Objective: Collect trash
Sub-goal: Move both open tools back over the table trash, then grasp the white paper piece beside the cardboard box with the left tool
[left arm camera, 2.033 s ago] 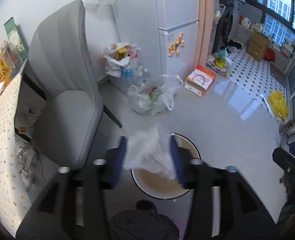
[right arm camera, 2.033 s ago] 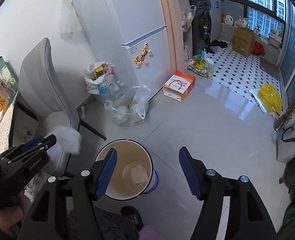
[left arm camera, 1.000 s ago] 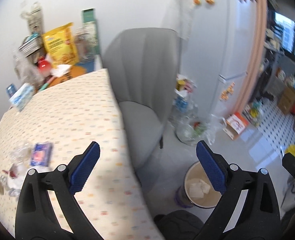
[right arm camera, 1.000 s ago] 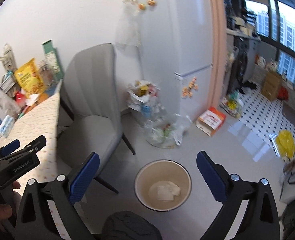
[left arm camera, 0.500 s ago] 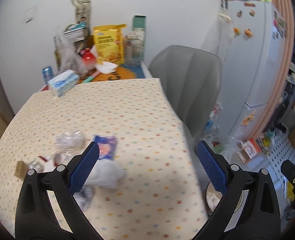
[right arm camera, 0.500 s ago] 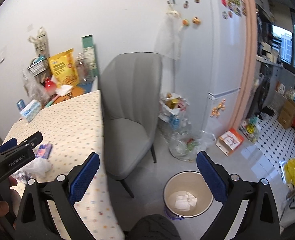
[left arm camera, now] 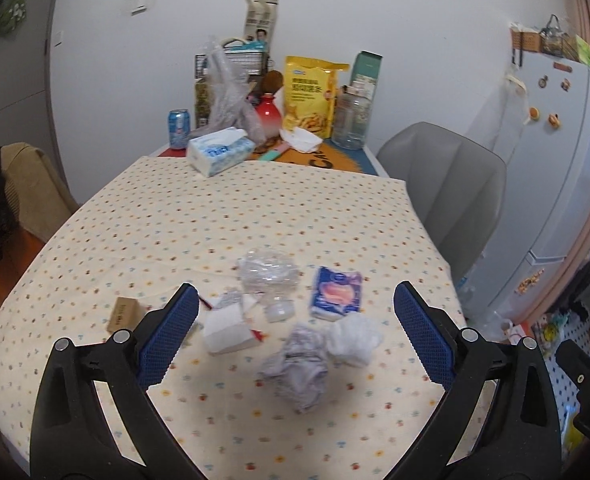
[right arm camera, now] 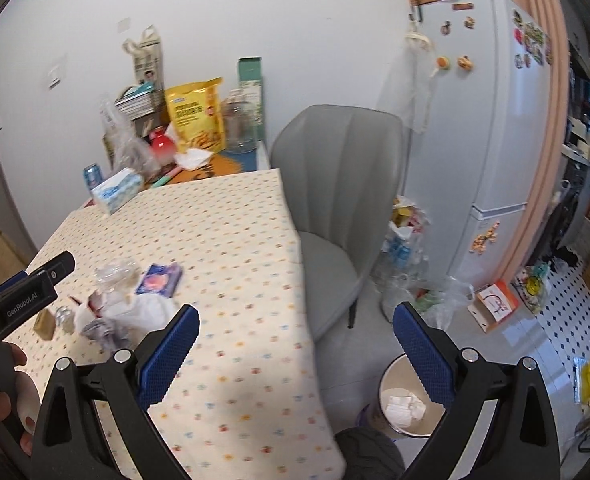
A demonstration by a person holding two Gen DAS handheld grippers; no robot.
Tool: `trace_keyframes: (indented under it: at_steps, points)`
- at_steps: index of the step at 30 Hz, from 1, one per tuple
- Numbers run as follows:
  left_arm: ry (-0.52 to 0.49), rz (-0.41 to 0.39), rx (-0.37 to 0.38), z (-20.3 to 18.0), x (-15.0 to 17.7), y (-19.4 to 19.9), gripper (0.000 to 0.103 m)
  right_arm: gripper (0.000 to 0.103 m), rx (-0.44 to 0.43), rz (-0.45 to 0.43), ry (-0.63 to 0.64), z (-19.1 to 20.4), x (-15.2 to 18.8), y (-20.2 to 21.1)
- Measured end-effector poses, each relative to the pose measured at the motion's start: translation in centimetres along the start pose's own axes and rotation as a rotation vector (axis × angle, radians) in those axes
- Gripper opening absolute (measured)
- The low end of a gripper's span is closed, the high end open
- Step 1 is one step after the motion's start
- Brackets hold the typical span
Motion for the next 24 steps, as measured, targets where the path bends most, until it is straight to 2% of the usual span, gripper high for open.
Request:
trace_keyframes:
  at_steps: [7, 16, 24]
  points:
    - [0.057, 0.008, -0.028, 4.2, 1.0, -0.1, 0.097, 0.095, -0.020, 0.014, 0.054, 3.3, 0.8, -0.6]
    - [0.095, 0.031, -0.054, 7.3, 2.2, -1.4, 0.096, 0.095, -0.043, 0.041, 0.084, 5.9, 1.2, -2.0]
    - [0.115, 0.120, -0.053, 8.4, 3.4, -4.9, 0.069, 0.093, -0.057, 0.081, 0.107, 7.4, 1.8, -4.1]
Point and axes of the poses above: each gripper's, at about its wrist camera, not at the fingertips, and y roughly against the way its jaws point, z to its left, x to its underside, the point moved 8 cm from there along -y, roughly the way its jaws point, and after that the axes turned 15 degrees about z, right-handed, at the moved point
